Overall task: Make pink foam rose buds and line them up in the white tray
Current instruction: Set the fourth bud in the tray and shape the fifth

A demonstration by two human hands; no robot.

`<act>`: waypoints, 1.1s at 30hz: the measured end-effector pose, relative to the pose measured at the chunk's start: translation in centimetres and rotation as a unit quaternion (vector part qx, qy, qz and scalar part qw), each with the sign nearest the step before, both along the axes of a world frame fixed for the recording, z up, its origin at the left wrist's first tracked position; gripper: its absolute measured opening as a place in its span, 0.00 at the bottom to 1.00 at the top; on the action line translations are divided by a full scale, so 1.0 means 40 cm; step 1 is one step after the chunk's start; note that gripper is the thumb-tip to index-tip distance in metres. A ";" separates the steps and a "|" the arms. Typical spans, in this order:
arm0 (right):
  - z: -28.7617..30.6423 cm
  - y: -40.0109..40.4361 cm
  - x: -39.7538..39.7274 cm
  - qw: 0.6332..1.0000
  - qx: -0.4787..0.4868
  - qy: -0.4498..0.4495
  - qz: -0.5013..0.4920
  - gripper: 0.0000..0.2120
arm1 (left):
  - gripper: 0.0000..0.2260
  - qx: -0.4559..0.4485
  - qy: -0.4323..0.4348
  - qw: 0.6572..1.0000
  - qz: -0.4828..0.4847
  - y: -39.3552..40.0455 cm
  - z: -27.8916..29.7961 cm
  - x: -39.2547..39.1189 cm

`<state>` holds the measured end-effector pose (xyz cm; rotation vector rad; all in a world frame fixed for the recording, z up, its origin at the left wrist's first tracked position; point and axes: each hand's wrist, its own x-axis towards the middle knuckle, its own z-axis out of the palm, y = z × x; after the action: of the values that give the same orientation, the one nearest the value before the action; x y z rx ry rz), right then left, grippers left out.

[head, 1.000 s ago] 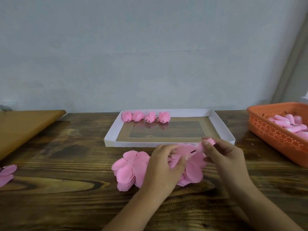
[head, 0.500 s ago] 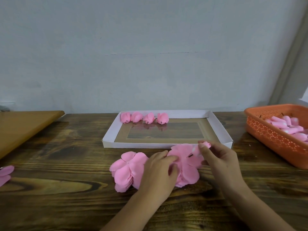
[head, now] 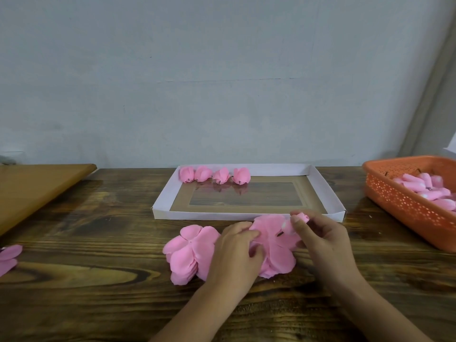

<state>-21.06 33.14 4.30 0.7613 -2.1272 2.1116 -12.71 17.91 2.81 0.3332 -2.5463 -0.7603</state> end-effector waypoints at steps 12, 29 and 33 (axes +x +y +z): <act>0.008 0.003 0.010 0.997 -0.041 -0.040 0.052 0.07 | 0.17 0.308 0.123 0.943 0.038 0.007 0.034 0.002; 0.007 -0.011 0.031 0.994 -0.010 -0.027 0.109 0.10 | 0.08 0.526 0.022 0.847 0.077 -0.009 0.033 -0.016; 0.002 -0.010 0.028 0.994 0.005 -0.012 0.110 0.08 | 0.07 0.532 0.021 0.844 0.070 -0.010 0.030 -0.018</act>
<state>-19.93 32.74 4.36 1.0188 -2.1564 2.2246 -13.43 17.49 4.02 0.8051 -1.7658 -2.0245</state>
